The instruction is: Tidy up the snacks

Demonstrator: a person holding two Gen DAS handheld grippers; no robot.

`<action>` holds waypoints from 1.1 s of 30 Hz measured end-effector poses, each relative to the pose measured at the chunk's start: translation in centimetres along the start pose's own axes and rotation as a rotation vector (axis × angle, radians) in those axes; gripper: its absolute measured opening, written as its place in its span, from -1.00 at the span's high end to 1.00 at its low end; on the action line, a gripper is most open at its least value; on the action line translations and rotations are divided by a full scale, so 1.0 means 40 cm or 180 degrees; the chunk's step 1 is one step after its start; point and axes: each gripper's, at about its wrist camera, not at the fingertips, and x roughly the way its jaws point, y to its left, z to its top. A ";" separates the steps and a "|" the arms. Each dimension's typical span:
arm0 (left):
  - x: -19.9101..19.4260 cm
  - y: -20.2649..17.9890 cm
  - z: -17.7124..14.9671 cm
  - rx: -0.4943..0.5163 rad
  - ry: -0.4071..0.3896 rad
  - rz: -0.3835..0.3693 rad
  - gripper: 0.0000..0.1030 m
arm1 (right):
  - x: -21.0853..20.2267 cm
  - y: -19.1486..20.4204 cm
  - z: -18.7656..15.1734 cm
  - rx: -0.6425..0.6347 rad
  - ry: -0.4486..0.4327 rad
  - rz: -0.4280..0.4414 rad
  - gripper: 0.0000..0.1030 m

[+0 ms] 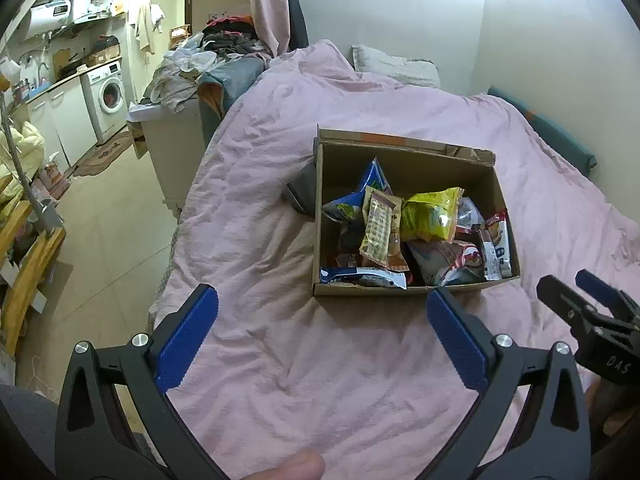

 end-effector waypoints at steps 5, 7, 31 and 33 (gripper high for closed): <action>0.000 -0.002 0.000 0.0036 0.0010 -0.0012 -1.00 | 0.003 -0.001 -0.003 -0.0025 0.0029 -0.0048 -1.00; 0.000 -0.004 -0.001 0.0043 0.0011 -0.0024 -1.00 | 0.004 -0.003 -0.007 -0.0013 0.0037 -0.0061 -1.00; 0.007 -0.013 -0.012 0.0061 0.0041 -0.0031 -1.00 | 0.003 -0.006 -0.009 -0.0013 0.0044 -0.0106 -1.00; 0.007 -0.013 -0.011 0.0051 0.0051 -0.0037 -1.00 | 0.003 -0.006 -0.009 -0.0014 0.0044 -0.0106 -1.00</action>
